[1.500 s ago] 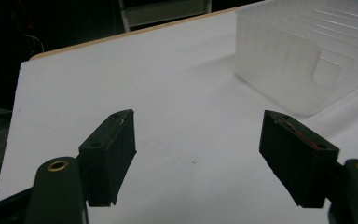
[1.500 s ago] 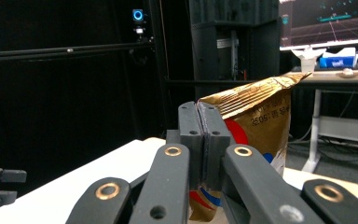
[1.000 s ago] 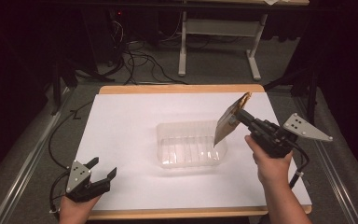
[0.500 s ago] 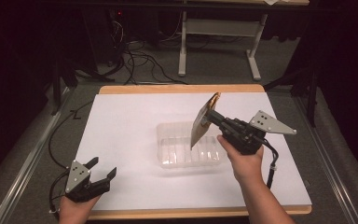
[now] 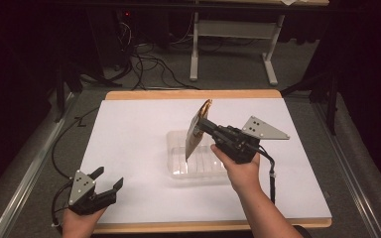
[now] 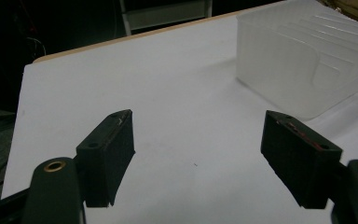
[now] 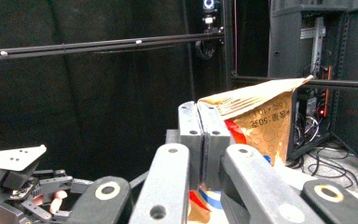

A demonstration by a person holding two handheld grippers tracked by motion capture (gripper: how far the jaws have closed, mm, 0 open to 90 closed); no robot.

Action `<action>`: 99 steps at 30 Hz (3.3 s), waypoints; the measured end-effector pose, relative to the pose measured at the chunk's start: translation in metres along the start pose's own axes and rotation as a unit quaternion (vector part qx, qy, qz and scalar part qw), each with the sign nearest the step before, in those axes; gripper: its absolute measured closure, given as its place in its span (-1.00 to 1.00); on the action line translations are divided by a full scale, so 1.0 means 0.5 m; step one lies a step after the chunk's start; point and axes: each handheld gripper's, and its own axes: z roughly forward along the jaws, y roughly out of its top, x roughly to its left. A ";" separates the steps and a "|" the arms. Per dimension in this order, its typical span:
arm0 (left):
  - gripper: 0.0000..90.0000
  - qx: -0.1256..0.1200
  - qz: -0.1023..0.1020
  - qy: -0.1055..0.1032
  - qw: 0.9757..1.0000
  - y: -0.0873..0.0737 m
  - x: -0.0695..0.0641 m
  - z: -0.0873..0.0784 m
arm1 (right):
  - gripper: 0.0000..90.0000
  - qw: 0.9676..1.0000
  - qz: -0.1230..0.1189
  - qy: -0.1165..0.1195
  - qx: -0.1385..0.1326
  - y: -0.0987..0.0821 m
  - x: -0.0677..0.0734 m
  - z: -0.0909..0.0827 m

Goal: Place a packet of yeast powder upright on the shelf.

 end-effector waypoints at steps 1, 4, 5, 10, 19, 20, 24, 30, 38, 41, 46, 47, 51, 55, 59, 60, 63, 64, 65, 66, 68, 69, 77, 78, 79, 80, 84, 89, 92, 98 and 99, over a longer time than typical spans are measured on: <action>-0.42 -0.002 -0.001 0.000 1.000 0.000 0.000 -0.001 | 1.00 1.000 -0.001 0.002 0.001 -0.002 0.001 0.008; -0.42 -0.002 0.000 0.000 1.000 0.001 0.001 -0.002 | 1.00 1.000 -0.002 0.003 0.005 -0.004 0.002 0.015; -0.42 -0.002 -0.001 0.000 1.000 0.001 0.002 -0.003 | 1.00 1.000 -0.001 0.003 0.008 -0.005 0.002 0.019; -0.42 -0.004 -0.002 0.001 1.000 0.001 0.003 -0.004 | 1.00 1.000 0.001 0.005 0.015 -0.010 0.001 0.036; -0.42 -0.005 -0.002 0.002 1.000 0.001 0.003 -0.004 | 1.00 1.000 0.006 0.006 0.029 -0.028 -0.003 0.058; -0.42 -0.005 -0.002 0.001 1.000 0.001 0.003 -0.004 | 1.00 0.999 0.008 0.005 0.031 -0.031 -0.004 0.060; -0.42 -0.005 -0.003 0.000 1.000 0.001 0.003 -0.004 | 1.00 0.999 0.012 0.003 0.035 -0.040 -0.009 0.063; -0.42 -0.005 -0.002 0.000 1.000 0.001 0.003 -0.004 | 1.00 0.999 0.012 0.001 0.043 -0.047 -0.013 0.067; -0.42 -0.005 -0.002 0.000 1.000 0.002 0.004 -0.004 | 1.00 0.999 0.011 -0.005 0.052 -0.059 -0.018 0.069; -0.42 -0.005 -0.001 0.000 1.000 0.002 0.004 -0.004 | 1.00 0.998 0.013 -0.007 0.053 -0.062 -0.021 0.069; -0.42 -0.003 -0.001 -0.001 1.000 0.001 0.004 -0.002 | 1.00 0.998 0.015 -0.009 0.056 -0.068 -0.025 0.070; -0.42 -0.004 -0.001 -0.001 1.000 0.001 0.003 -0.002 | 1.00 0.998 0.016 -0.009 0.055 -0.069 -0.026 0.071; -0.42 -0.005 0.000 -0.001 1.000 0.002 0.002 -0.003 | 1.00 0.998 0.016 -0.009 0.061 -0.075 -0.025 0.075; -0.42 -0.004 0.001 -0.001 1.000 0.002 0.003 -0.003 | 1.00 0.997 0.017 -0.008 0.070 -0.084 -0.023 0.081; -0.42 -0.004 -0.001 -0.001 1.000 0.002 0.003 -0.003 | 1.00 0.997 0.019 -0.007 0.076 -0.092 -0.023 0.087; -0.42 -0.004 -0.001 -0.001 1.000 0.002 0.003 -0.003 | 1.00 0.997 0.018 -0.008 0.077 -0.094 -0.023 0.089; -0.42 -0.004 0.000 -0.001 1.000 0.002 0.003 -0.003 | 1.00 0.996 0.019 -0.008 0.082 -0.102 -0.024 0.094; -0.42 -0.004 0.000 -0.001 1.000 0.002 0.003 -0.003 | 1.00 0.996 0.023 -0.008 0.083 -0.104 -0.025 0.096; -0.42 -0.004 0.000 -0.002 1.000 0.002 0.003 -0.003 | 1.00 0.996 0.025 -0.008 0.083 -0.106 -0.025 0.098; -0.42 -0.004 0.000 -0.001 1.000 0.002 0.003 -0.003 | 1.00 0.996 0.024 -0.008 0.084 -0.108 -0.024 0.100; -0.42 -0.004 0.001 0.000 1.000 0.002 0.003 -0.003 | 1.00 0.996 0.023 -0.009 0.088 -0.113 -0.024 0.103; -0.42 -0.005 0.000 -0.001 1.000 0.002 0.003 -0.003 | 1.00 0.996 0.024 -0.009 0.090 -0.116 -0.024 0.105; -0.42 -0.004 0.001 -0.002 1.000 0.002 0.003 -0.003 | 0.99 0.994 0.037 -0.014 0.102 -0.140 -0.036 0.111; -0.42 -0.003 0.001 -0.002 1.000 0.002 0.003 -0.002 | 0.99 0.994 0.038 -0.015 0.103 -0.141 -0.037 0.110; -0.42 -0.002 0.002 -0.002 1.000 0.002 0.003 -0.002 | 0.98 0.994 0.037 -0.017 0.104 -0.141 -0.037 0.110; -0.42 -0.002 0.002 -0.002 1.000 0.002 0.003 -0.002 | 0.98 0.994 0.037 -0.017 0.104 -0.141 -0.037 0.110; -0.42 -0.002 0.002 -0.001 1.000 0.002 0.003 -0.002 | 0.96 0.993 0.038 -0.019 0.106 -0.144 -0.039 0.110; -0.42 -0.002 0.003 -0.001 1.000 0.002 0.003 -0.002 | 0.81 0.993 0.042 -0.016 0.105 -0.142 -0.036 0.111; -0.42 -0.002 0.002 -0.002 1.000 0.002 0.003 -0.002 | 0.66 0.993 0.041 -0.021 0.105 -0.138 -0.034 0.110; -0.42 -0.003 0.002 -0.002 1.000 0.002 0.003 -0.001 | 0.44 0.994 0.037 -0.030 0.101 -0.128 -0.029 0.106; -0.42 -0.003 0.002 -0.002 1.000 0.002 0.003 0.000 | 0.36 0.994 0.037 -0.033 0.100 -0.123 -0.027 0.102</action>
